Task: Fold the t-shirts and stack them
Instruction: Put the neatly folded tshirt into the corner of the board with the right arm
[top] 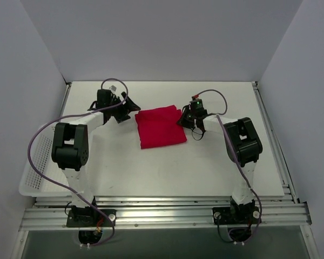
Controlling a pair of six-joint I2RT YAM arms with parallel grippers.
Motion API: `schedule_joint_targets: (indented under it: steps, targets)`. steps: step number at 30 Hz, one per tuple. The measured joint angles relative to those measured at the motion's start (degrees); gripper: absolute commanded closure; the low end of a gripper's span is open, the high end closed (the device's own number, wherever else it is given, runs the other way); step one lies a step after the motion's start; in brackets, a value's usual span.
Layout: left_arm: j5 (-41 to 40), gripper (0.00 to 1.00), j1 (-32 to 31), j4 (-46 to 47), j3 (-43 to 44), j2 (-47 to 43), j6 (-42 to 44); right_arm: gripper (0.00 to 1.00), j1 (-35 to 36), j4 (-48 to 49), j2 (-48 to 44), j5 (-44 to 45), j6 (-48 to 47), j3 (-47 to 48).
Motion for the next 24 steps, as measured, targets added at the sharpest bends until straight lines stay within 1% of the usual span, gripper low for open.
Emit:
schedule_joint_targets:
  steps: [5,8,11,14,17,19,24]
  targets:
    - [0.79,0.06,0.61,1.57,-3.17,-0.02,-0.02,1.0,-0.68,-0.17,3.32,-0.55,0.92,4.2]
    - [1.01,0.06,0.81,2.14,-4.85,-0.26,0.0,1.0,-1.84,-3.26,5.14,-0.09,0.76,8.17]
    - [1.2,0.06,0.85,2.43,-6.73,-1.14,0.04,1.0,-4.63,-8.41,7.48,1.51,-0.28,14.1]
    - [1.27,0.06,0.83,2.45,-7.85,-2.14,0.09,1.0,-9.38,-14.6,10.01,4.13,-1.7,21.11]
    - [1.44,0.06,0.85,2.73,-8.31,-3.34,0.15,1.0,-15.69,-20.57,12.83,7.61,-3.06,28.89]
    - [1.7,0.06,0.83,3.26,-8.31,-3.85,0.26,1.0,-19.82,-22.62,14.29,9.9,-3.34,33.05]
    - [2.14,0.06,0.85,3.72,-8.31,-4.13,0.96,1.0,-28.92,-26.45,16.7,15.3,-3.52,39.28]
